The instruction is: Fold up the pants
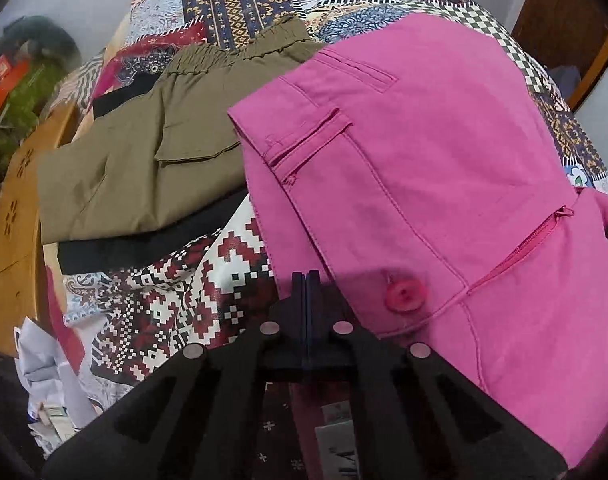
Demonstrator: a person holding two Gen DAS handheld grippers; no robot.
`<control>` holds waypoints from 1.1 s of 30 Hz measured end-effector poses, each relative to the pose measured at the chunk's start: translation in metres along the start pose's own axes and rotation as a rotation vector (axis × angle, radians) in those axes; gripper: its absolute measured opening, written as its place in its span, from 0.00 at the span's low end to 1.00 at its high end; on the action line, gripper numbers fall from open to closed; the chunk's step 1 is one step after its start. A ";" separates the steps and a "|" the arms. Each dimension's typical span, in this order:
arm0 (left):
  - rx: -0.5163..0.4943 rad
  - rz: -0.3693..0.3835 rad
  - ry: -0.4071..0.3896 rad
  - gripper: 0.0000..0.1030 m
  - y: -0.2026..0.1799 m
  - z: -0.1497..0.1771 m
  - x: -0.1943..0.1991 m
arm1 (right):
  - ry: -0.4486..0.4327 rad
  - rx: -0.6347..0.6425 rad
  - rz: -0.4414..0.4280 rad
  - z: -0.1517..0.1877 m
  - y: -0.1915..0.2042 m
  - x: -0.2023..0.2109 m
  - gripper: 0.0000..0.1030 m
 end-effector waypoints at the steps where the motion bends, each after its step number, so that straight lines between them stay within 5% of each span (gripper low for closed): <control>1: -0.003 -0.002 0.000 0.00 0.000 0.000 0.000 | 0.001 0.000 0.006 -0.001 -0.002 -0.001 0.04; 13: -0.022 -0.036 -0.014 0.02 0.001 0.003 0.005 | 0.015 -0.021 0.160 0.006 -0.039 0.022 0.05; 19: 0.051 0.005 -0.107 0.06 0.017 -0.006 0.042 | -0.068 0.024 0.177 -0.007 -0.036 0.072 0.07; 23: 0.103 0.028 -0.162 0.19 0.032 -0.023 0.063 | -0.128 0.045 0.156 -0.026 -0.020 0.090 0.31; 27: 0.120 -0.001 -0.209 0.44 0.042 -0.048 0.067 | -0.193 0.077 0.117 -0.051 0.004 0.094 0.55; 33: 0.141 0.029 -0.164 0.62 0.048 -0.075 0.040 | -0.216 0.124 0.082 -0.085 0.028 0.074 0.63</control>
Point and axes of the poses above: each gripper's, at about its wrist camera, not at the fingertips, and x roughly against the way its jaws point, y to its left, z to its underside, the point moved 6 cm from there along -x, roughly the way its jaws point, and after that the axes turned 4 degrees about x, right-handed, at the moved point
